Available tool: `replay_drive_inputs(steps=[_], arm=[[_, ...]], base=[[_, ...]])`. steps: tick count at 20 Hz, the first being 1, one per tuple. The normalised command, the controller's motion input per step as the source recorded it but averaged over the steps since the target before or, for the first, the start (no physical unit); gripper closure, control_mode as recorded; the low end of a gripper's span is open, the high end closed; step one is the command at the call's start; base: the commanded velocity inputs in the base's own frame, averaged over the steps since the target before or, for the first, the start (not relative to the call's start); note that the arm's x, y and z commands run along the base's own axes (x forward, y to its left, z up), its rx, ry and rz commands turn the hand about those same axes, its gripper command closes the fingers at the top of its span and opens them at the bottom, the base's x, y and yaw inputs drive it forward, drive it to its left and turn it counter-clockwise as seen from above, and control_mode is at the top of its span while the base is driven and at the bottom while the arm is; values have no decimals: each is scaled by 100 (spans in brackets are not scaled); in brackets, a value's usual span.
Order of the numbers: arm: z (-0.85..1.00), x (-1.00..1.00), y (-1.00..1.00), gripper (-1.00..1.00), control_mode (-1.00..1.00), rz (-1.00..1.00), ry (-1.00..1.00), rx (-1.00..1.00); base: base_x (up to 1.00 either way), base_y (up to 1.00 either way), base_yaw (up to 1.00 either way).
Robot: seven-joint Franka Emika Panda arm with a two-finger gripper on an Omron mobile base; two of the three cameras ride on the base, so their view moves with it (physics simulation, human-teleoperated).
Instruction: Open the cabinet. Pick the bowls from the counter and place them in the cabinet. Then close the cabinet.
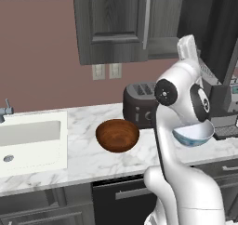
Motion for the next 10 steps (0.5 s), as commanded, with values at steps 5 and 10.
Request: replay_drive_inputs(steps=[5,10], arm=[[0,33,-11,-100,-100,-13,-23,3],[-9,32,-11,-100,-100,-11,-18,5]], base=[[0,0,0],[0,0,0]])
